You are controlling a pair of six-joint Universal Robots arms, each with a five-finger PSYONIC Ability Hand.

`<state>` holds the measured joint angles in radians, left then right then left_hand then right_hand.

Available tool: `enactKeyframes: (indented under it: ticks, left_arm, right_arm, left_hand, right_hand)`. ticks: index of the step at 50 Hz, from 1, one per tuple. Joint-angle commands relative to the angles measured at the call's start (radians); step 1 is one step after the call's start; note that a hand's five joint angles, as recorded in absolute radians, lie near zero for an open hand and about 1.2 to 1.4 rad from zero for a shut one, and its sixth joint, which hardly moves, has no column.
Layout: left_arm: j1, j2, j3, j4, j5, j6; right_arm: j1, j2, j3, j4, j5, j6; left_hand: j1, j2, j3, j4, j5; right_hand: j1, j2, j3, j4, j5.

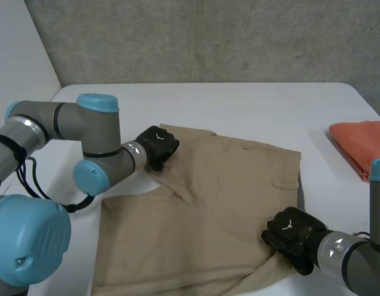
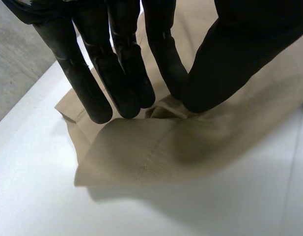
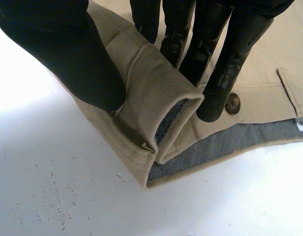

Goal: Fold the laundry.

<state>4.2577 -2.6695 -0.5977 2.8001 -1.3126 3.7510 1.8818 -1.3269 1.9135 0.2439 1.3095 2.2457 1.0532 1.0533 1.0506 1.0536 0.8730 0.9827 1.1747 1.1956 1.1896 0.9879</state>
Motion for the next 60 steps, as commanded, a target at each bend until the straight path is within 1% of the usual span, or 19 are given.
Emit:
enactKeyframes:
  ticks: [1,5,9,16,21,30,31,32,34,36,39,43,45,49,50,53,54,58,60]
  left_arm:
    - [-0.001,0.003,-0.002,-0.031,-0.055,0.065]
    - [-0.009,0.01,-0.005,-0.004,-0.173,0.095]
    - [-0.013,0.022,-0.022,0.028,-0.223,0.098]
    - [-0.006,0.098,-0.119,0.056,-0.227,0.098]
    - [-0.004,0.164,-0.23,0.075,-0.229,0.098]
    - [-0.004,0.212,-0.329,0.147,-0.235,0.096]
    - [-0.004,0.215,-0.33,0.156,-0.234,0.096]
    - [-0.004,0.218,-0.333,0.182,-0.234,0.095]
    - [-0.006,0.22,-0.335,0.212,-0.232,0.089]
    - [-0.01,0.221,-0.333,0.254,-0.228,0.086]
    - [-0.015,0.218,-0.321,0.283,-0.22,0.085]
    - [-0.024,0.2,-0.281,0.292,-0.166,0.084]
    - [-0.033,0.171,-0.248,0.291,-0.12,0.079]
    - [-0.036,0.106,-0.183,0.269,-0.088,0.078]
    - [-0.035,0.076,-0.144,0.228,-0.082,0.079]
    - [-0.033,0.045,-0.104,0.184,-0.08,0.082]
    - [-0.032,0.022,-0.071,0.146,-0.079,0.084]
    - [-0.024,-0.018,-0.008,0.064,-0.063,0.085]
    - [-0.022,-0.023,0.004,0.046,-0.053,0.085]
  right_arm:
    - [0.0,0.0,0.001,0.0,0.001,0.0]
    - [0.002,0.0,0.002,0.0,0.001,0.0]
    - [0.002,0.0,0.002,0.0,0.001,0.0]
    - [0.003,0.0,0.005,0.0,0.001,0.0]
    - [0.003,0.0,0.005,0.0,0.001,0.0]
    - [0.005,0.0,0.009,0.0,0.001,0.0]
    - [0.005,0.0,0.009,0.0,0.001,0.0]
    - [0.005,0.0,0.009,0.0,0.001,0.0]
    - [0.005,0.0,0.009,0.0,0.001,0.0]
    - [0.003,0.0,0.01,0.0,0.001,0.0]
    - [0.002,0.0,0.01,0.0,0.001,0.002]
    - [0.002,0.0,0.012,0.0,0.0,0.002]
    - [0.003,0.0,0.013,-0.001,-0.001,0.002]
    - [0.005,0.0,0.015,-0.001,0.001,0.003]
    - [0.003,0.0,0.015,-0.001,-0.001,0.002]
    - [0.002,0.0,0.015,-0.001,-0.001,0.002]
    - [0.002,0.0,0.015,-0.001,-0.003,0.002]
    - [-0.001,0.0,0.013,-0.001,-0.007,0.002]
    - [-0.006,0.0,0.013,-0.001,-0.012,0.002]
  left_hand:
    - [0.343,0.343,0.346,0.343,0.349]
    - [0.343,0.343,0.346,0.343,0.349]
    - [0.343,0.343,0.346,0.343,0.349]
    - [0.343,0.343,0.346,0.343,0.349]
    - [0.343,0.343,0.346,0.343,0.349]
    - [0.343,0.343,0.346,0.343,0.349]
    - [0.343,0.343,0.346,0.343,0.349]
    - [0.242,0.242,0.244,0.241,0.247]
    - [-0.221,-0.221,-0.218,-0.221,-0.215]
    - [-0.474,-0.474,-0.472,-0.475,-0.469]
    - [-0.637,-0.637,-0.634,-0.637,-0.631]
    - [-0.658,-0.658,-0.655,-0.658,-0.652]
    - [-0.655,-0.655,-0.652,-0.655,-0.649]
    - [-0.634,-0.634,-0.632,-0.635,-0.629]
    - [-0.608,-0.608,-0.605,-0.608,-0.602]
    - [-0.593,-0.593,-0.591,-0.594,-0.587]
    - [-0.573,-0.573,-0.57,-0.573,-0.567]
    - [-0.514,-0.514,-0.511,-0.514,-0.508]
    - [-0.464,-0.464,-0.462,-0.465,-0.458]
  right_hand:
    - [0.414,0.222,0.201,0.207,0.234]
    - [0.414,0.222,0.201,0.207,0.234]
    - [0.414,0.222,0.201,0.207,0.234]
    - [0.414,0.222,0.201,0.207,0.234]
    - [0.414,0.222,0.201,0.207,0.234]
    - [0.414,0.222,0.201,0.207,0.234]
    - [0.414,0.222,0.201,0.207,0.234]
    - [0.414,0.222,0.201,0.207,0.234]
    - [0.414,0.222,0.201,0.207,0.234]
    - [0.414,0.222,0.201,0.207,0.234]
    - [0.414,0.222,0.201,0.207,0.234]
    - [0.414,0.222,0.201,0.207,0.234]
    - [0.414,0.222,0.201,0.207,0.234]
    - [0.414,0.222,0.201,0.207,0.234]
    - [0.414,0.222,0.201,0.207,0.234]
    - [0.414,0.222,0.201,0.207,0.234]
    - [0.414,0.222,0.201,0.207,0.234]
    - [0.414,0.222,0.201,0.207,0.234]
    - [0.414,0.222,0.201,0.207,0.234]
